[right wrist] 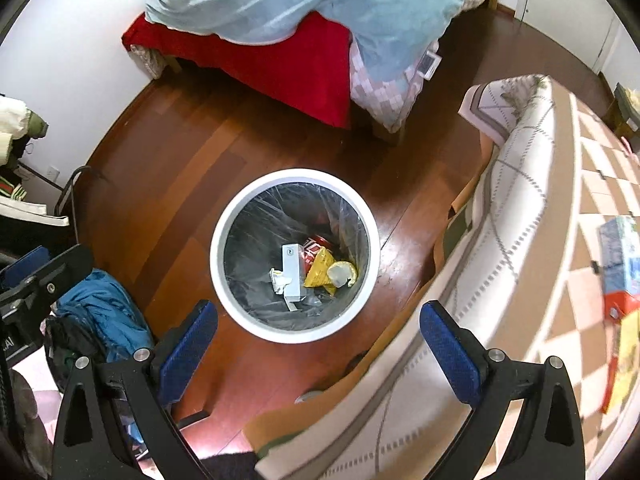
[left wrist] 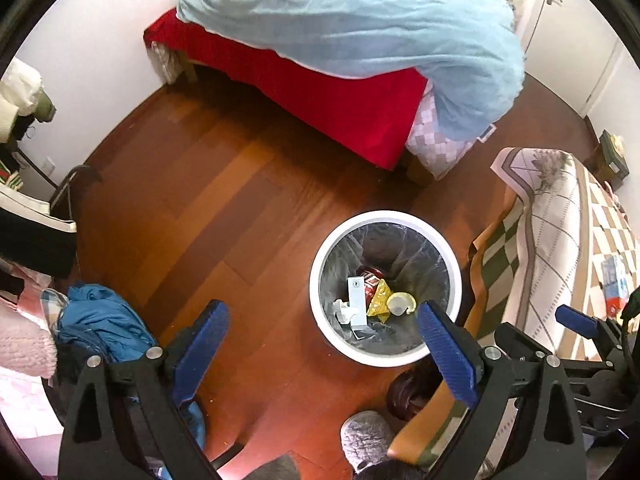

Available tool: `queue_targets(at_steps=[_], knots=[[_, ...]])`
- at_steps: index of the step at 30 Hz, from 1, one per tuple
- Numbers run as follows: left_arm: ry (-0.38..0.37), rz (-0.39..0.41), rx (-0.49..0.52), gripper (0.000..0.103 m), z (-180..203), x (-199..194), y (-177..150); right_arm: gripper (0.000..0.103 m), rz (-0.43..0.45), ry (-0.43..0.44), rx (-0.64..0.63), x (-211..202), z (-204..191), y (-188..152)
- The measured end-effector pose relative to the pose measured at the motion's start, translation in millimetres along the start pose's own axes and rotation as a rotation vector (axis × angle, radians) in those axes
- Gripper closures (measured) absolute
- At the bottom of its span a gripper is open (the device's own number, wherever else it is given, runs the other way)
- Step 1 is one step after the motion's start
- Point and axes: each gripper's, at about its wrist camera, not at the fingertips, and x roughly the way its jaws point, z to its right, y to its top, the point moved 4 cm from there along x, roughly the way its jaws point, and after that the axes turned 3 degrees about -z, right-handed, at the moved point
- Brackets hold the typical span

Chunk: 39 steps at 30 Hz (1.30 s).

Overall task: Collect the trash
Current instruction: 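Lift both tools away from the bin toward the table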

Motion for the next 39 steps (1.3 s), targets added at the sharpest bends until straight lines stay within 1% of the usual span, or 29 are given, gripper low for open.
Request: queue_targets(at_steps=[8, 15, 19, 23, 25, 27, 30, 32, 33, 34, 35, 37, 39], knots=[[0.025, 0.087, 0.012, 0.007, 5.3, -59.8, -27.1, 0.001, 0.117, -0.007, -0.020, -74.9, 2.6, -30.5], [0.037, 0.159, 0.029, 0.007, 14.8, -116.0, -52.6, 0.001, 0.204, 0.046, -0.005, -134.8, 8.7, -61.1], [0.050, 0.203, 0.023, 0.007, 25.5, -146.2, -61.1, 0.001, 0.259, 0.087, 0.040, -170.6, 19.6, -80.4], [0.030, 0.257, 0.049, 0.007, 53.5, -171.1, -66.0, 0.001, 0.306, 0.120, 0.126, -205.0, 50.2, -100.8], [0.011, 0.264, 0.074, 0.007, 76.0, -176.2, -68.6, 0.001, 0.319, 0.119, 0.174, -215.5, 72.3, -109.8], [-0.020, 0.246, 0.105, 0.007, 104.1, -171.6, -70.5, 0.001, 0.326, 0.090, 0.229, -224.1, 101.9, -121.0], [-0.077, 0.182, 0.150, 0.007, 155.2, -155.1, -76.6, 0.001, 0.325, 0.037, 0.337, -230.4, 157.5, -137.5], [-0.108, 0.135, 0.193, 0.007, 196.8, -141.9, -81.8, 0.001, 0.320, -0.018, 0.426, -232.4, 205.6, -154.3], [-0.129, 0.108, 0.214, 0.007, 222.4, -132.6, -84.4, 0.001, 0.317, -0.041, 0.462, -232.4, 225.3, -160.6], [-0.139, 0.089, 0.229, 0.007, 239.0, -128.0, -86.6, 0.001, 0.315, -0.059, 0.490, -232.4, 242.7, -166.3], [-0.155, 0.059, 0.254, 0.007, 262.8, -119.1, -88.9, 0.001, 0.309, -0.080, 0.529, -231.7, 267.5, -175.2], [-0.168, 0.008, 0.300, 0.007, 303.5, -103.3, -92.8, 0.001, 0.305, -0.103, 0.593, -231.3, 311.3, -190.8], [-0.176, -0.048, 0.346, 0.007, 342.6, -85.0, -96.3, 0.001, 0.295, -0.132, 0.626, -230.8, 344.8, -198.9]])
